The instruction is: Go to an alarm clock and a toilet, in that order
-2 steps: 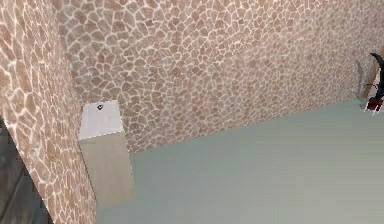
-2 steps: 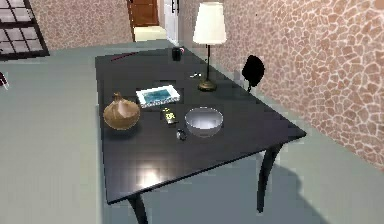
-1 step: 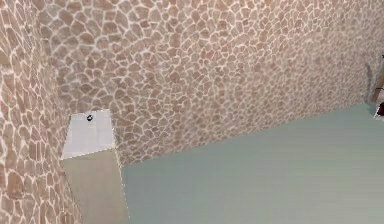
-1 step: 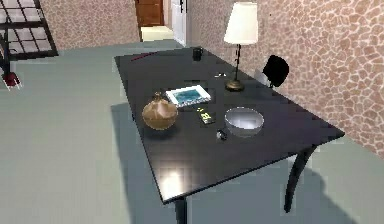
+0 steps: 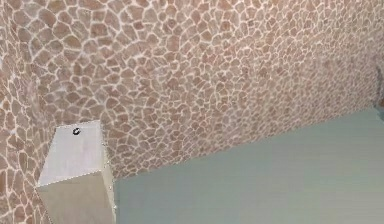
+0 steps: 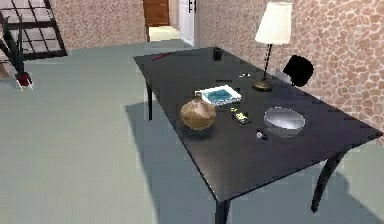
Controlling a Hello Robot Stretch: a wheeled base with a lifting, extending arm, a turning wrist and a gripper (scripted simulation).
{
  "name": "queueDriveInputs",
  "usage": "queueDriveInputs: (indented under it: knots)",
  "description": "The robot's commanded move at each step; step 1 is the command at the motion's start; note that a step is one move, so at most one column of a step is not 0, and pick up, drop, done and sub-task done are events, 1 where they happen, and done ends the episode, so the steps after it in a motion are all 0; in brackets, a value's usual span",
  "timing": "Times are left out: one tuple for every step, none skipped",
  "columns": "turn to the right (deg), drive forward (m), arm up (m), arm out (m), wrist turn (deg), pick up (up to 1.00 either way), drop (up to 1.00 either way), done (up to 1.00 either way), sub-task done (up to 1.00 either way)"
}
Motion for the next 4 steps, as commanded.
queueDriveInputs:
  knots:
    - [15.0, 0.0, 0.0, 0.0, 0.0, 0.0, 0.0, 0.0, 0.0]
    - [0.0, 0.3, 0.0, 0.0, 0.0, 0.0, 0.0, 0.0, 0.0]
    - [45.0, 0.0, 0.0, 0.0, 0.0, 0.0, 0.0, 0.0, 0.0]
    - [3.0, 0.0, 0.0, 0.0, 0.0, 0.0, 0.0, 0.0, 0.0]
